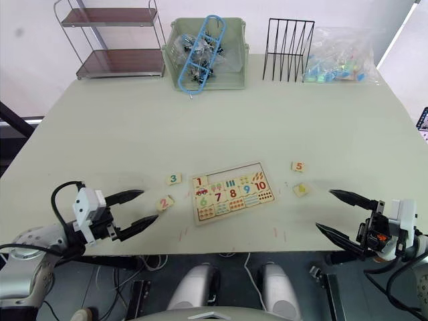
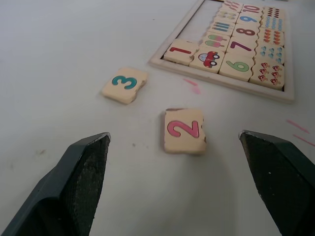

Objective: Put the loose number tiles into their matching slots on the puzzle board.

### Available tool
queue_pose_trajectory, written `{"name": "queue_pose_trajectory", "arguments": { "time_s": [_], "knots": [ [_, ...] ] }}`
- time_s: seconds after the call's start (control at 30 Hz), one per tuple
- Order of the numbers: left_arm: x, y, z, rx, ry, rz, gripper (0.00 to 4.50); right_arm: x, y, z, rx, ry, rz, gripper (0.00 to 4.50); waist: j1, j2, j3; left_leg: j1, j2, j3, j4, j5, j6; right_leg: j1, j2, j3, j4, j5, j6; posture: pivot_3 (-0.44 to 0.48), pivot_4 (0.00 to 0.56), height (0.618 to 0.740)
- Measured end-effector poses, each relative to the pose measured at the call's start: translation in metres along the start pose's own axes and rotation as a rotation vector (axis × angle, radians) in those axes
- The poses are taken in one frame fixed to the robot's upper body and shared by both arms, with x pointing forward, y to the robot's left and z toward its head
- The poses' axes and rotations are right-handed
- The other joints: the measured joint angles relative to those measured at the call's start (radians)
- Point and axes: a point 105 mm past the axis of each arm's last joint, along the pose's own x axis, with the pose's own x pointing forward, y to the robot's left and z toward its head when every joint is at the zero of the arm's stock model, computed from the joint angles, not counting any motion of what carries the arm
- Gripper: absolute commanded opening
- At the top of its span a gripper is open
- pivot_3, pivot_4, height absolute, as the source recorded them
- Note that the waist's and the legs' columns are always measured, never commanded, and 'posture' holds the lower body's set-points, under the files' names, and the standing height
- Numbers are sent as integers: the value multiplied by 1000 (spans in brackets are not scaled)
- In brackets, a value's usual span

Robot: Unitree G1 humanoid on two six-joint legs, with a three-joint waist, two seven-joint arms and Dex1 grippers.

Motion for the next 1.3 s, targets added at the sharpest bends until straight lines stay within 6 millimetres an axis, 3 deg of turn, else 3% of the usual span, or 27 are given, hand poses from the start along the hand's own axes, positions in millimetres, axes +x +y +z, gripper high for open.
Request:
{"name": "queue_pose_trajectory", "arguments": {
  "time_s": [0.33,0.4,0.57,0.63,1.03,1.3],
  "knots": [
    [15,3,-5,9,88,-58,4427,1,2,7,-19,29,91,4500,-2,0,0,0,0,-1,0,0,0,0,0,0,0,0,1,0,150,739],
    [16,2,-6,12,96,-60,3910,3,1,9,-22,22,93,4500,-1,0,0,0,0,-1,0,0,0,0,0,0,0,0,1,0,150,739],
    [15,1,-8,16,97,-59,1624,6,-2,13,-24,17,96,4500,-1,0,0,0,0,0,0,0,0,0,0,0,0,0,0,0,150,739],
    [15,0,-8,18,97,-60,925,8,-3,14,-27,14,97,4500,-1,0,0,0,0,-1,0,0,0,0,0,0,0,0,0,0,150,739],
    [12,3,-2,44,108,-93,926,9,-6,16,-28,11,85,4500,-1,0,0,0,0,-1,0,0,0,0,0,0,0,1,1,0,150,739],
    [13,15,33,113,90,-159,926,11,-7,16,-27,-1,52,4500,-1,0,0,0,0,-1,0,0,0,0,0,-1,0,2,3,0,150,739]
  ]
}}
